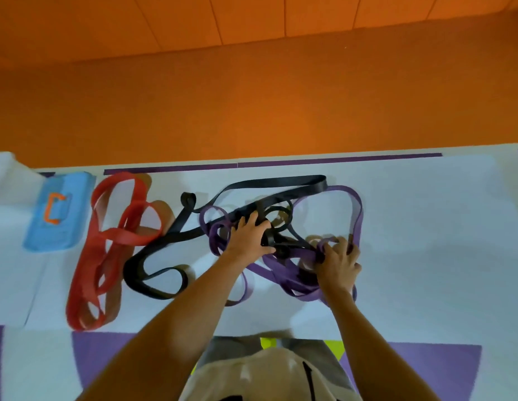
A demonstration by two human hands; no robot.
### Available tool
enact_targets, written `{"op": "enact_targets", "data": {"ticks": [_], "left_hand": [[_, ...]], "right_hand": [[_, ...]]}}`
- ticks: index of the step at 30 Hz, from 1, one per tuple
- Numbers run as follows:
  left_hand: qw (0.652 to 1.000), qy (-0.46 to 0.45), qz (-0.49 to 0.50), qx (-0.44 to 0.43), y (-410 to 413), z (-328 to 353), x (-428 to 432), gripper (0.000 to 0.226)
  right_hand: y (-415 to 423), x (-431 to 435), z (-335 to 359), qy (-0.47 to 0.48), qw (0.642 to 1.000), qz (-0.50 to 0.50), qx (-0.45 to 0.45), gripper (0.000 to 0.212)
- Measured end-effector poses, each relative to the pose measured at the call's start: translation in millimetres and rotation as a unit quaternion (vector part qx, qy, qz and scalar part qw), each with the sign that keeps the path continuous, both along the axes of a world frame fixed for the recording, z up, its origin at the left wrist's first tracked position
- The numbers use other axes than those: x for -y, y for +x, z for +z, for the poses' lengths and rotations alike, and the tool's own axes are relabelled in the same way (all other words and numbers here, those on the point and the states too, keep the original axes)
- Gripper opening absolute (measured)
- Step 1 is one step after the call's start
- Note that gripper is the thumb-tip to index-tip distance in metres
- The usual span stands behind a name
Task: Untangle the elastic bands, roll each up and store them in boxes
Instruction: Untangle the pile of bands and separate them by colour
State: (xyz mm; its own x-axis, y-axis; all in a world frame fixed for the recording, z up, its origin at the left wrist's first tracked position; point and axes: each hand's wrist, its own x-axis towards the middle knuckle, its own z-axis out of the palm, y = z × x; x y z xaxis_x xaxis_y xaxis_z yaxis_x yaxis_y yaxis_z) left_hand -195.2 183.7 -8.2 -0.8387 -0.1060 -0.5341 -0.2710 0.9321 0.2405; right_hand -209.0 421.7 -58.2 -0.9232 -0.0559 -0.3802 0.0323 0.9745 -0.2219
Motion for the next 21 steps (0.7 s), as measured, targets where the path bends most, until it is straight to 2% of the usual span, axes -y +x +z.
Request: {"op": "enact_targets", "data": {"ticks": [2,5,8,10,13,15,18,21], "left_hand": [[1.000,-0.002,0.008,-0.010,-0.1,-0.4,0.5,0.060],[0.996,-0.020,0.021,-0.088,-0.9,0.1,-3.0,0.041],[0.984,-0.063,0.051,-0.160,-7.4,4.5,-11.6,0.036],[0.975,-0.053,0.075,-0.200,-13.0,6.3,-20.2,0.034],[0.968,-0.011,0.104,-0.228,-24.4,5.8,-34.6,0.032],[0.966,0.031,0.107,-0.235,-32.0,4.2,-44.7,0.031],[0.978,0.072,0.062,-0.187,-41.4,-5.3,-60.1,0.047],[0.995,-0.016,-0.035,-0.097,-45.8,-15.8,-71.6,0.088]], "right_hand": [[-11.8,-11.0,-1.7,-0.026,0.999,-0.018,-0.009,0.027],[-33.0,-39.0,4.3,-0.088,0.991,-0.101,-0.014,0.027],[-42.4,-77.1,11.4,-0.079,0.979,-0.186,0.007,0.041],[-38.6,-99.5,18.5,-0.085,0.966,-0.240,0.038,0.046],[-23.9,-122.2,23.6,-0.076,0.964,-0.243,0.080,0.037],[-10.7,-127.4,23.7,-0.043,0.966,-0.226,0.118,0.048],[12.7,-126.0,20.5,-0.010,0.967,-0.195,0.161,0.058],[35.7,-118.3,15.7,-0.023,0.965,-0.177,0.192,0.059]]}}
